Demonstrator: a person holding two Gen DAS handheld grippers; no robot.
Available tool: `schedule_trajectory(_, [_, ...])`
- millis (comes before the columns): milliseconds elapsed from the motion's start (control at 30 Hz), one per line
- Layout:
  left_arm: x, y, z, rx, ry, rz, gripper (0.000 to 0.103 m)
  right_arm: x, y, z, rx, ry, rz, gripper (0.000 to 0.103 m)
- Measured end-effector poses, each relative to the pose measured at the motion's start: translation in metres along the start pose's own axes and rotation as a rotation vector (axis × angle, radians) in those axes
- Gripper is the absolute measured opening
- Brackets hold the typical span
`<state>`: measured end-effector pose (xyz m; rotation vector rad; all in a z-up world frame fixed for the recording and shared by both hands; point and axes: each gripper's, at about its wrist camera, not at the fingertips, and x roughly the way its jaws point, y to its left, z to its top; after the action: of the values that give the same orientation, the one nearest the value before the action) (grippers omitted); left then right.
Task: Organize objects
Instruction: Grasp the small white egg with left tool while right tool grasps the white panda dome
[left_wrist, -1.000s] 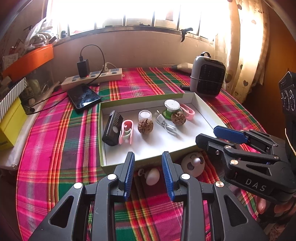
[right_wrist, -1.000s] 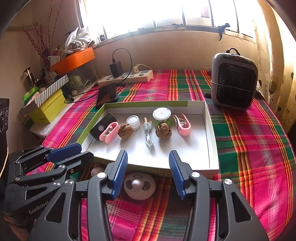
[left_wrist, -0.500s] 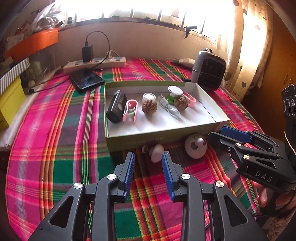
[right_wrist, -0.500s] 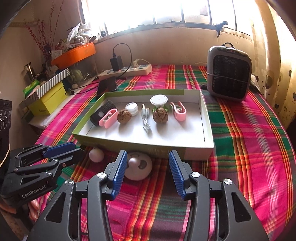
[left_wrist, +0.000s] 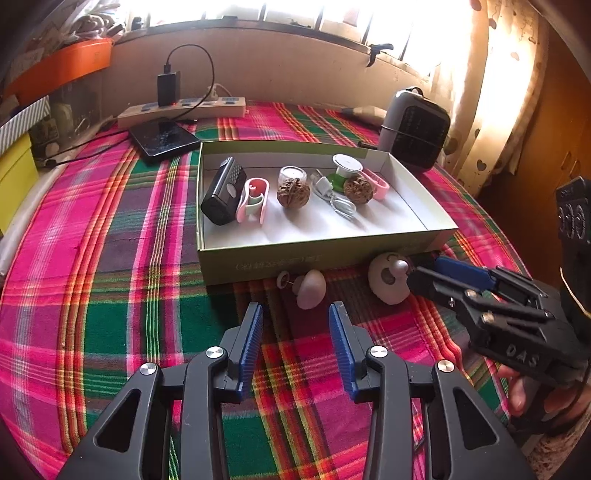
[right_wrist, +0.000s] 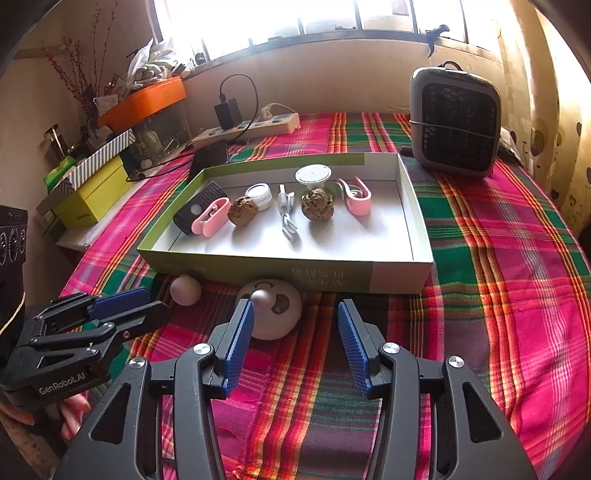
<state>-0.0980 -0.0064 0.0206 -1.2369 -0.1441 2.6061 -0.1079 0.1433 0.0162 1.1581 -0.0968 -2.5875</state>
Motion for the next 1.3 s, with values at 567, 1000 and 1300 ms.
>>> schedule_trajectory(567, [0.021, -0.007, 0.012, 0.025, 0.022, 0.026, 0.036, 0.01, 0.008, -0.004, -0.036, 0.037, 0.02, 0.049])
schedule_trajectory(1000, [0.025, -0.006, 0.017, 0.038, 0.018, 0.037, 0.035, 0.015, 0.012, -0.003, -0.05, 0.06, 0.009, 0.049])
schedule_trajectory(1300, [0.021, 0.004, 0.013, -0.002, 0.016, -0.002, 0.03, 0.017, 0.013, -0.002, -0.044, 0.065, -0.02, 0.05])
